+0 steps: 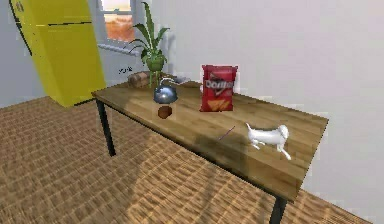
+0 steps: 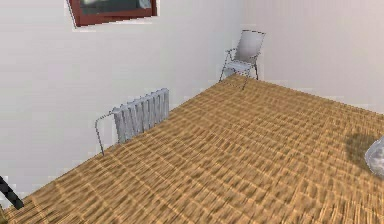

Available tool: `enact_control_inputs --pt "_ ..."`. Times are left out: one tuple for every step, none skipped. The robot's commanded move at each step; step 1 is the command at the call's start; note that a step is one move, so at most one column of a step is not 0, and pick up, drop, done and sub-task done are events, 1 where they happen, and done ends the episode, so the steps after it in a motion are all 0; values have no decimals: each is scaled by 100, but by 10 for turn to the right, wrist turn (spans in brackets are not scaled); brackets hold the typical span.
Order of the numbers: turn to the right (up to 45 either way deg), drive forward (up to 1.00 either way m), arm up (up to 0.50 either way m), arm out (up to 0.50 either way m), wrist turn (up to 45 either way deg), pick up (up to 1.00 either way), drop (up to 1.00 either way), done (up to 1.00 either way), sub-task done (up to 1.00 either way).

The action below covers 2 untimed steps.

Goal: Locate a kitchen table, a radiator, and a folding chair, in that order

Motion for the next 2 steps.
enact_control_inputs --pt "0 0 0 0 0 0 0 0 100" --pt "450 0 0 0 0 0 0 0 0"
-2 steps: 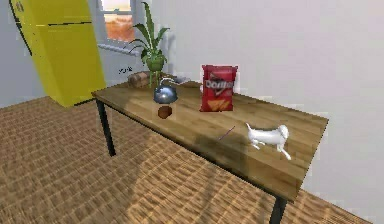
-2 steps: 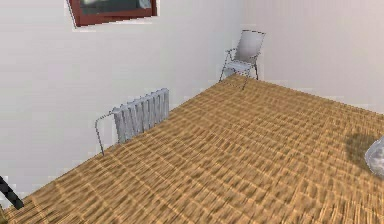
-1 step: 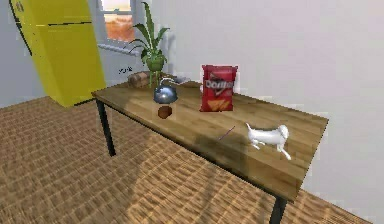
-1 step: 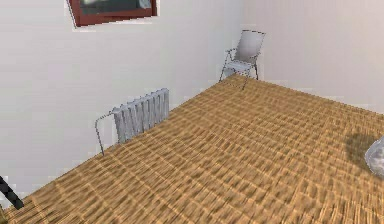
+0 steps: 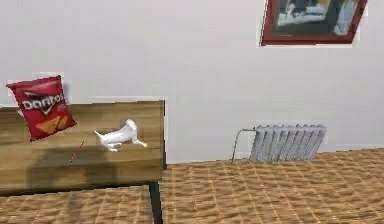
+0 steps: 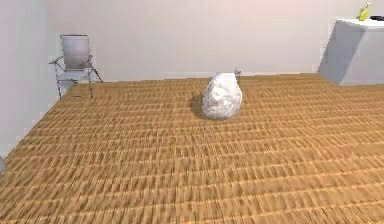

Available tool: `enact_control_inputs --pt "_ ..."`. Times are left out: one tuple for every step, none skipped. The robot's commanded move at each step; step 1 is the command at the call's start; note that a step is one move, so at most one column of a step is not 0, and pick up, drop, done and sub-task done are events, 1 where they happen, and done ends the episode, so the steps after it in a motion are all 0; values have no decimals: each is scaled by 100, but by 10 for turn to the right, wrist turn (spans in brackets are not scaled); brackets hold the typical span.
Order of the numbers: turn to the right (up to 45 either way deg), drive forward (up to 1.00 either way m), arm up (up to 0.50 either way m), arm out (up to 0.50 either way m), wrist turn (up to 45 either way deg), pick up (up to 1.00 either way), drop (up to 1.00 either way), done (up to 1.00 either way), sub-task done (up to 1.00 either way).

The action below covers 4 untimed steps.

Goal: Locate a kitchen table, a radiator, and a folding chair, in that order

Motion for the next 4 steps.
enact_control_inputs --pt "450 0 0 0 0 0 0 0 0" --pt "0 75 0 0 0 0 0 0 0" --pt "-450 0 0 0 0 0 0 0 0" --pt "-180 0 0 0 0 0 0 0 0"
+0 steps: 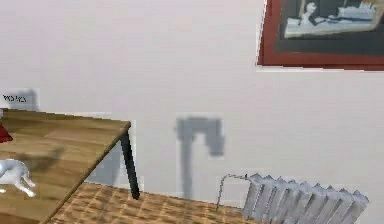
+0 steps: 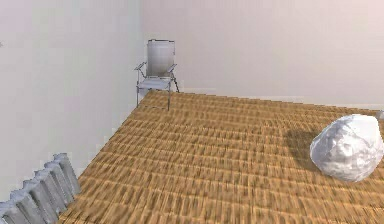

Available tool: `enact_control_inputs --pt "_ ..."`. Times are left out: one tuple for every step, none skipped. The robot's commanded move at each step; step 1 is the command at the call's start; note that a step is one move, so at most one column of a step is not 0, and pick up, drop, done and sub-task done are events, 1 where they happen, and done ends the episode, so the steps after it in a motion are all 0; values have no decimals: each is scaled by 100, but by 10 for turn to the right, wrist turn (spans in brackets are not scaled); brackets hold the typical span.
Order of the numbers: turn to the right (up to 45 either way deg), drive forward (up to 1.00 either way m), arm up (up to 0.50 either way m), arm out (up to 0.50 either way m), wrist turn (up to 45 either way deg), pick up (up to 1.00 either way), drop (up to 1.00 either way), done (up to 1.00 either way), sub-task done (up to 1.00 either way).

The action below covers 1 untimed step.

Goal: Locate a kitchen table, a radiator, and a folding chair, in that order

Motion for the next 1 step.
enact_control_inputs --pt "-30 0 0 0 0 0 0 0 0"
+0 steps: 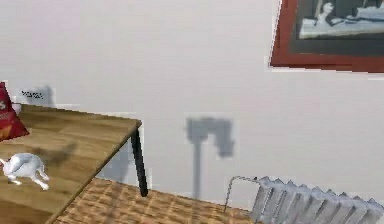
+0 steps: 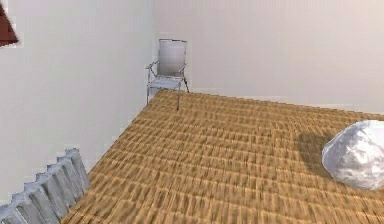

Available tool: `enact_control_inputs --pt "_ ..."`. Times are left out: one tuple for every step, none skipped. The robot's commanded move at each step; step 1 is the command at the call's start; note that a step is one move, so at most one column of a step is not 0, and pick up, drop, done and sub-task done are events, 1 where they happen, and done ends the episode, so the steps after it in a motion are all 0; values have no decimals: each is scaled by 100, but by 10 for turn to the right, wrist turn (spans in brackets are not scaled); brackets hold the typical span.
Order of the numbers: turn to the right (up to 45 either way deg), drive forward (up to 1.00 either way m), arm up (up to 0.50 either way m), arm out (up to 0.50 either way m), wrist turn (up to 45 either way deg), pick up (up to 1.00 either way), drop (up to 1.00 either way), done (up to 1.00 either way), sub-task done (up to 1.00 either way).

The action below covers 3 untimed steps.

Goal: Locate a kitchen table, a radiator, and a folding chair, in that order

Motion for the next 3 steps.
enact_control_inputs --pt "0 40 0 0 0 0 0 0 0" --pt "450 0 0 0 0 0 0 0 0" --pt "0 0 0 0 0 0 0 0 100"
